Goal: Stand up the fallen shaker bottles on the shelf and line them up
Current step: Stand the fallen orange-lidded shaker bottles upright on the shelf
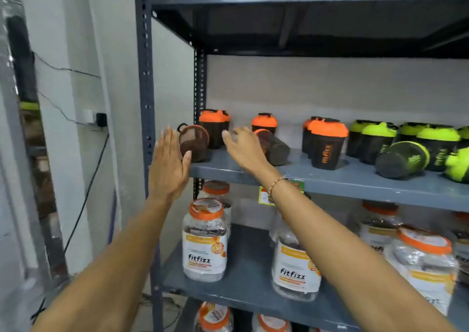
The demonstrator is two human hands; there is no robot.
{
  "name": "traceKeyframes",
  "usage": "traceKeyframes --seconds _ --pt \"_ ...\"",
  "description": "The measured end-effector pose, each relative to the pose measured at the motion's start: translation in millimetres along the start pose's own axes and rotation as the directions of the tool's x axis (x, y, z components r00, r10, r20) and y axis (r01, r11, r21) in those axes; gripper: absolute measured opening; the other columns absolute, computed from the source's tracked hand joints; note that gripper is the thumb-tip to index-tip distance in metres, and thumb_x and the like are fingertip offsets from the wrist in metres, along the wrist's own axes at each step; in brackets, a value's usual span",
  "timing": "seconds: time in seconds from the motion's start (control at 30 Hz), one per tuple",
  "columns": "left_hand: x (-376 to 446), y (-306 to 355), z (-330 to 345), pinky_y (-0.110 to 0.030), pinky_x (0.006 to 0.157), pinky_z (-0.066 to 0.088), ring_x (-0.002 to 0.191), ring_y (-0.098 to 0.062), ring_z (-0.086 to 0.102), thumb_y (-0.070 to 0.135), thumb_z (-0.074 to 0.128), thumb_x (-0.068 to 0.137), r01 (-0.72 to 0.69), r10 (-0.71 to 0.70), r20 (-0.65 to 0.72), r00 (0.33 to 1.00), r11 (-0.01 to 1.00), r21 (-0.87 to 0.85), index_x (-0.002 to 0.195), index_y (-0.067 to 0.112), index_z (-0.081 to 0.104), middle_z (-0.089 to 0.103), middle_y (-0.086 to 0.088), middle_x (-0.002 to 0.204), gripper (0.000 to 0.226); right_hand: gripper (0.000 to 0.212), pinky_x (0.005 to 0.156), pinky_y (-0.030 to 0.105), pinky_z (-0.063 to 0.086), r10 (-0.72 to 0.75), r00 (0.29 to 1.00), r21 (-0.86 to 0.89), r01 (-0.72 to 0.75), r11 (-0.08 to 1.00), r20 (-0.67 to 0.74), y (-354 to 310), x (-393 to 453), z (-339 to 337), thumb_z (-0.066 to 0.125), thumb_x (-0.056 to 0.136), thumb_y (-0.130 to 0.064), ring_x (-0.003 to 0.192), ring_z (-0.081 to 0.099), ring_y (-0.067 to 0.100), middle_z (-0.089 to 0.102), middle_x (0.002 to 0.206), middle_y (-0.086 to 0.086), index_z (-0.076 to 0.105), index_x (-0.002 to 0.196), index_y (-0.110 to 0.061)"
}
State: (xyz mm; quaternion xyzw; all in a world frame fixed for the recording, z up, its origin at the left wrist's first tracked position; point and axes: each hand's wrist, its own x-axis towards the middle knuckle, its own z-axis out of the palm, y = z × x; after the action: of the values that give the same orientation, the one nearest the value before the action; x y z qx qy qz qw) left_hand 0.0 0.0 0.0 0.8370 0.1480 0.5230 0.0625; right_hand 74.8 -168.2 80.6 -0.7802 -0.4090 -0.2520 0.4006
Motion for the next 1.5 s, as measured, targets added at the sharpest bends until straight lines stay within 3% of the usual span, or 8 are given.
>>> traceKeyframes --seconds 0.1,0.17,0.27,0.53,0.67,0.87,1.03,1.5 --pt "-8 -20 9 -0.034 0.121 0.005 0.148 -0.022 0.01 0.038 0.032 0.1 0.065 -0.063 0.063 0.996 0.998 -0.022 0.151 0.005 0.017 0.015 -0.012 0.16 0.062 0.053 0.05 0.032 0.027 0.184 0.966 0.082 -0.201 0.976 0.181 -16 15 28 0.047 0.091 -0.051 0.054 0.046 0.019 0.047 0.054 0.0 0.048 0.053 -0.014" --pt "-13 -27 21 -0.035 0.12 0.006 0.147 -0.024 0.013 0.038 0.029 0.1 0.041 -0.039 0.106 0.994 0.999 -0.014 0.151 0.005 0.019 0.019 -0.013 0.158 0.061 0.063 0.056 0.028 0.038 0.295 0.898 0.177 -0.364 0.914 0.325 -24 23 46 0.05 0.083 -0.063 0.078 0.057 0.021 0.059 0.086 0.003 0.065 0.096 -0.003" --pt "-10 -34 29 -0.039 0.12 0.011 0.143 -0.029 0.025 0.038 0.027 0.098 -0.028 0.025 0.096 0.995 0.999 0.027 0.146 0.002 0.031 0.034 -0.018 0.151 0.06 0.092 0.066 0.027 0.042 0.37 0.822 0.173 -0.479 0.861 0.433 -24 32 64 0.055 0.074 -0.069 0.102 0.057 0.03 0.057 0.125 0.015 0.047 0.133 0.001" --pt "-8 -50 45 -0.035 0.096 0.035 0.102 -0.027 0.054 0.036 0.036 0.095 -0.11 0.11 0.0 0.994 0.994 0.002 0.114 0.006 0.058 0.061 -0.011 0.11 0.042 0.032 0.054 0.025 0.053 0.514 0.667 0.266 -0.714 0.647 0.54 -13 60 67 0.068 0.074 -0.049 0.077 0.057 0.016 0.057 0.091 0.004 0.059 0.079 -0.018" --pt "-9 -53 52 -0.035 0.096 0.036 0.101 -0.027 0.055 0.036 0.035 0.094 -0.098 0.098 -0.026 0.995 0.995 -0.011 0.111 0.007 0.059 0.061 -0.011 0.108 0.041 0.039 0.068 0.031 0.062 0.403 0.702 0.612 -0.711 0.346 0.588 16 49 60 0.08 0.07 -0.03 0.089 0.065 0.022 0.063 0.1 0.013 0.06 0.099 -0.012" --pt "-9 -54 55 -0.038 0.097 0.038 0.102 -0.026 0.054 0.036 0.036 0.094 -0.107 0.104 -0.052 0.993 0.993 -0.041 0.11 0.006 0.059 0.061 -0.012 0.108 0.041 0.048 0.085 0.03 0.053 0.413 0.823 0.439 -0.561 0.702 0.39 35 55 64 0.089 0.058 -0.02 0.096 0.068 0.022 0.073 0.099 0.009 0.069 0.1 -0.008" --pt "-9 -56 54 -0.04 0.097 0.038 0.101 -0.028 0.055 0.035 0.034 0.095 -0.136 0.134 -0.055 0.989 0.99 -0.03 0.11 0.005 0.059 0.061 -0.012 0.108 0.042 0.032 0.075 0.025 0.052 0.426 0.824 0.35 -0.55 0.758 0.374 33 66 82 0.085 0.061 -0.004 0.094 0.067 0.024 0.071 0.083 0.002 0.069 0.088 -0.011" --pt "-15 -40 60 -0.037 0.115 0.022 0.108 -0.025 0.056 0.029 0.035 0.095 -0.109 0.09 -0.144 0.986 0.986 -0.128 0.11 0.007 0.059 0.062 -0.01 0.11 0.036 0.056 0.093 0.036 0.046 0.397 0.891 0.149 -0.433 0.889 0.222 29 54 62 0.083 0.068 -0.028 0.112 0.057 0.026 0.061 0.127 0.012 0.057 0.113 -0.007"
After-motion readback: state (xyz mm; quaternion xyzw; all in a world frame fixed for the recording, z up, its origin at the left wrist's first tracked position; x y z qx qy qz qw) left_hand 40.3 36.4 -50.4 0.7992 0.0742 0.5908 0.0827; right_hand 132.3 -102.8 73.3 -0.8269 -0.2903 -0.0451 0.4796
